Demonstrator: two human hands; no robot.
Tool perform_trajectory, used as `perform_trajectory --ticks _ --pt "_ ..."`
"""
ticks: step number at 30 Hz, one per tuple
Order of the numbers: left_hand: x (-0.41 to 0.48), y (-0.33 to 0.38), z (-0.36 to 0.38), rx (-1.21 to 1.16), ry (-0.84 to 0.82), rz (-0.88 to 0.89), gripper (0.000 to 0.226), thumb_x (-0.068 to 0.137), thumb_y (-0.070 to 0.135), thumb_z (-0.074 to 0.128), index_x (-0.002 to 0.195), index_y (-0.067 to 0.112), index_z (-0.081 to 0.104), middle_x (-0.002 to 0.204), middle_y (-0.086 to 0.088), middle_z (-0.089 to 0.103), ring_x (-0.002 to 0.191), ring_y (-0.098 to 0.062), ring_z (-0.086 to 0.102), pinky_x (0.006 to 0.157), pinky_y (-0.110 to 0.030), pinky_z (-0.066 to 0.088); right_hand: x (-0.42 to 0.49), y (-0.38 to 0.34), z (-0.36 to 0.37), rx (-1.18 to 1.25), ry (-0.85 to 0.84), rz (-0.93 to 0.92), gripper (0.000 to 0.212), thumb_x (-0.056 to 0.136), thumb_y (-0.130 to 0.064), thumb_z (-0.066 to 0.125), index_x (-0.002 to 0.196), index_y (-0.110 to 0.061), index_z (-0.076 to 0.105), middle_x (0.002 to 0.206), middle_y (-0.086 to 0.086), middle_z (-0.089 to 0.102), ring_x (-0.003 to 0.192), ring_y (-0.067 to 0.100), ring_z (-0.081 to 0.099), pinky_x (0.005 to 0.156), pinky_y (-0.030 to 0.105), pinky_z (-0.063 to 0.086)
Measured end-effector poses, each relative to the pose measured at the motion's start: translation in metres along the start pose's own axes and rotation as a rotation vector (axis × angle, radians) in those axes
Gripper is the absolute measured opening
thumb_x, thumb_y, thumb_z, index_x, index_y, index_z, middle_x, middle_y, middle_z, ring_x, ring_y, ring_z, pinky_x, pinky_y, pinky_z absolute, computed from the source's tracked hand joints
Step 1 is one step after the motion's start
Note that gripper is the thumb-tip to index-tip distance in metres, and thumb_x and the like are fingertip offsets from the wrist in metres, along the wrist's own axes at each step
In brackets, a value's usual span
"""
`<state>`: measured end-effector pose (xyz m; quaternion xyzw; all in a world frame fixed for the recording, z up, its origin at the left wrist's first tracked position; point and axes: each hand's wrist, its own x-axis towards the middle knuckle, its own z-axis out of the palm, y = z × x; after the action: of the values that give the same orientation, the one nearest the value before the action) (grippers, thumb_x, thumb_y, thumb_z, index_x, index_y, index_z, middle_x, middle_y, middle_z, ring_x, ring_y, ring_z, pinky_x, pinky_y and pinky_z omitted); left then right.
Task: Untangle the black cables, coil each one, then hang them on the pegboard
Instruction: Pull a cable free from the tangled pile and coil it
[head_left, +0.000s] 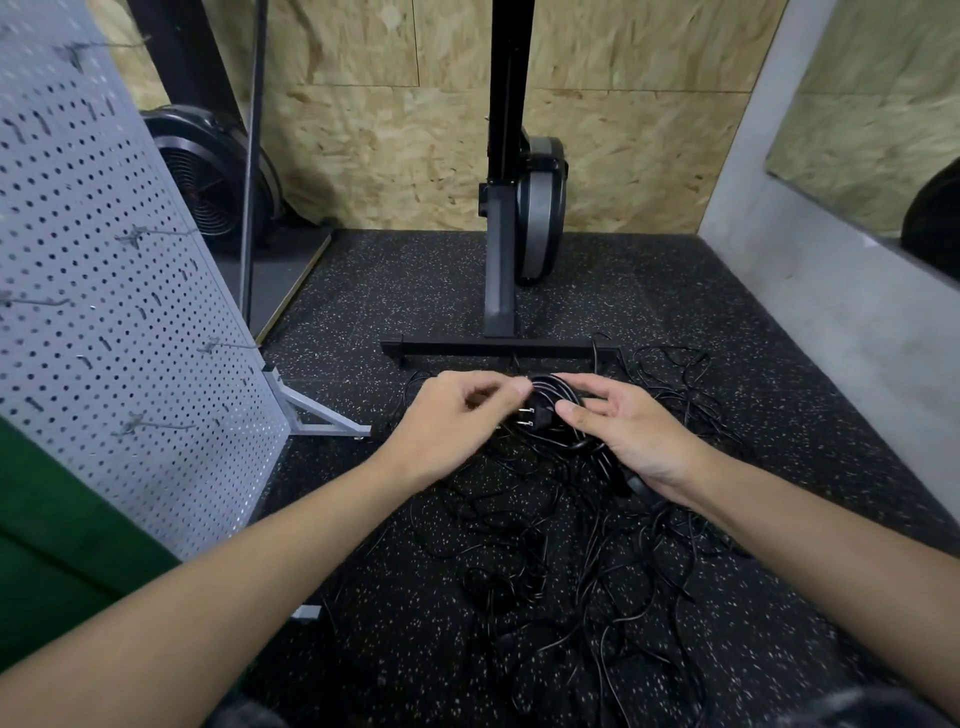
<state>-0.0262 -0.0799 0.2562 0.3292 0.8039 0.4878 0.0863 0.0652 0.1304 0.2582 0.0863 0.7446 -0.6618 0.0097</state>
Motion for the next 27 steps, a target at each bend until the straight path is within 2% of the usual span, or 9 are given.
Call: perform_trajectory --ticks 3,6,8,10,13,18,22,24,27 --pt "-0.005 0.004 0.01 0.257 0.029 0.096 0.051 0.084 0.047 0.084 0.13 0.027 0.073 0.109 0.015 0.076 0.082 0.013 0.063 0.079 -0.009 0.048 -0.002 0.0 0.003 -0.071 0.021 -0.013 0.041 0.102 -0.019 0.063 0.143 -0.018 0.058 0.11 0.002 0.079 0.101 0.012 0.076 0.084 0.022 0.059" --pt "-0.002 0.005 0.008 0.214 0.099 0.072 0.05 0.082 0.034 0.089 0.129 0.022 0.075 0.11 0.008 0.078 0.09 0.008 0.068 0.086 -0.007 0.05 -0.005 -0.007 0.005 -0.136 -0.04 -0.022 0.046 0.101 -0.021 0.065 0.145 -0.025 0.054 0.111 -0.006 0.075 0.096 -0.008 0.071 0.077 0.009 0.053" --pt "-0.001 0.005 0.005 0.193 0.093 0.048 0.049 0.08 0.03 0.091 0.126 0.023 0.075 0.107 0.008 0.078 0.093 0.005 0.069 0.088 -0.007 0.05 -0.007 -0.009 0.004 -0.183 -0.114 0.001 0.068 0.092 -0.026 0.078 0.152 -0.029 0.046 0.126 -0.007 0.069 0.106 -0.012 0.067 0.093 0.012 0.052" --pt "-0.002 0.003 0.004 0.173 0.088 0.031 0.046 0.077 0.033 0.092 0.118 0.029 0.075 0.098 0.013 0.077 0.093 0.005 0.069 0.087 -0.008 0.049 -0.006 -0.005 0.007 -0.347 -0.167 -0.008 0.103 0.075 -0.037 0.092 0.16 -0.031 0.034 0.145 -0.008 0.061 0.13 -0.003 0.057 0.117 0.031 0.041" --pt "0.001 0.001 0.004 0.161 0.105 0.028 0.041 0.074 0.033 0.094 0.107 0.03 0.071 0.09 0.013 0.074 0.089 0.004 0.068 0.081 -0.007 0.048 -0.002 0.003 0.014 -0.588 -0.108 -0.034 0.119 0.067 -0.042 0.091 0.164 -0.033 0.023 0.153 -0.011 0.045 0.14 0.007 0.045 0.122 0.035 0.033" --pt "0.005 0.0 -0.008 0.201 0.137 0.048 0.028 0.079 0.031 0.091 0.095 0.027 0.07 0.091 0.012 0.073 0.089 0.0 0.067 0.082 -0.016 0.052 -0.001 0.009 0.014 -0.738 -0.115 0.033 0.057 0.086 -0.044 0.077 0.135 -0.028 0.052 0.119 -0.008 0.07 0.107 0.011 0.067 0.101 0.041 0.054" --pt "0.011 -0.01 -0.02 0.22 0.113 -0.008 0.017 0.081 0.034 0.089 0.089 0.032 0.074 0.088 0.012 0.075 0.083 -0.005 0.069 0.081 -0.03 0.057 -0.001 0.005 0.011 -0.693 -0.098 0.035 0.066 0.084 -0.056 0.072 0.138 -0.035 0.04 0.097 0.006 0.072 0.079 0.009 0.067 0.082 0.037 0.056" --pt "0.012 -0.015 -0.025 0.216 0.094 -0.026 0.012 0.083 0.034 0.088 0.09 0.033 0.078 0.089 0.014 0.076 0.084 -0.006 0.071 0.084 -0.035 0.059 -0.005 -0.001 0.008 -0.719 -0.11 0.053 0.057 0.095 -0.044 0.07 0.139 -0.037 0.035 0.074 0.005 0.059 0.052 0.0 0.05 0.057 0.027 0.043" --pt "0.015 -0.022 -0.03 0.21 0.075 -0.049 0.009 0.085 0.033 0.086 0.092 0.035 0.08 0.093 0.015 0.078 0.089 -0.011 0.073 0.088 -0.04 0.06 -0.008 -0.004 0.005 -0.75 -0.071 0.076 0.053 0.098 -0.031 0.065 0.139 -0.035 0.033 0.062 -0.004 0.043 0.038 0.002 0.038 0.045 0.024 0.032"
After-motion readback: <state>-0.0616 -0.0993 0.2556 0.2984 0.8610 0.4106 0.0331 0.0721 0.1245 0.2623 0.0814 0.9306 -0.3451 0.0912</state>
